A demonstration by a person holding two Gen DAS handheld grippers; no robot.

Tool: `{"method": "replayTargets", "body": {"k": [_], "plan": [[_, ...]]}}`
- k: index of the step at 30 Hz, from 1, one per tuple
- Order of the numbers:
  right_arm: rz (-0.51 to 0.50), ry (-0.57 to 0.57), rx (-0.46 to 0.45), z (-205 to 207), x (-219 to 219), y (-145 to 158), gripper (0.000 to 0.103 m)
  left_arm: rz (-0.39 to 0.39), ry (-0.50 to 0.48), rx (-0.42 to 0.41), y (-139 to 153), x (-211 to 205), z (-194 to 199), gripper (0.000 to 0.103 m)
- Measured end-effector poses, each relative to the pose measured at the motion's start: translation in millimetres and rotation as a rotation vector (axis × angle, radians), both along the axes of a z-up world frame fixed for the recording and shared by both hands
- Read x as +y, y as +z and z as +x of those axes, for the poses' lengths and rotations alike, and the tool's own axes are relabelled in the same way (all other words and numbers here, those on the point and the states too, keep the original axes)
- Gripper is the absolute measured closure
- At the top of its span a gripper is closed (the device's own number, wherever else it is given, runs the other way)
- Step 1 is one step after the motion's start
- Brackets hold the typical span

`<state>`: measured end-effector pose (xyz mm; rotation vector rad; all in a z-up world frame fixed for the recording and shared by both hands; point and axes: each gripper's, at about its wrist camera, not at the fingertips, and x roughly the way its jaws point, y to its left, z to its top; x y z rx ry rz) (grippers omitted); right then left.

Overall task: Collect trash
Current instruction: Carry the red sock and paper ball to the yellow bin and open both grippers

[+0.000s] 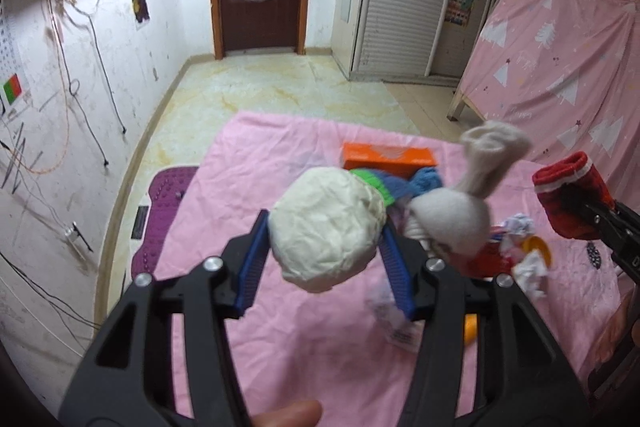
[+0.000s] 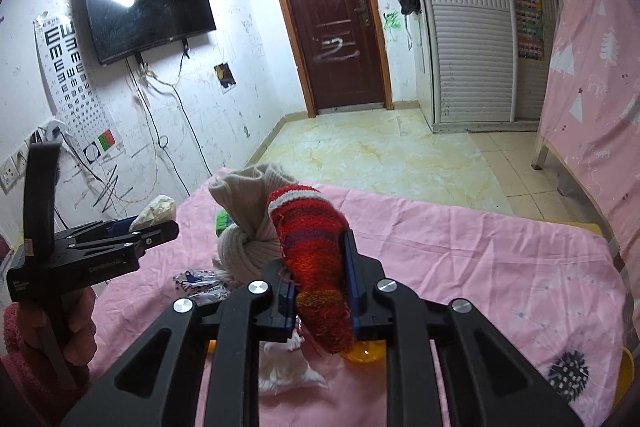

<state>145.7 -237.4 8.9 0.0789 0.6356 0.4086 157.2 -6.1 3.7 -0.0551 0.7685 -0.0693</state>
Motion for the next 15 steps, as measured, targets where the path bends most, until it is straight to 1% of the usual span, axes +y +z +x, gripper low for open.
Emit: {"method": "replayTargets", "body": {"k": [6, 15], "plan": [[0.028, -0.028, -0.03, -19.5, -17.5, 10.7, 0.09, 0.006, -0.036, -0.062, 24.9, -22.5, -26.1, 0.052], [0.082, -0.078, -0.064, -47.5, -59.0, 19.1, 0.09, 0.022, -0.106, -0.108, 46.1, -63.6, -51.5, 0.052]]}}
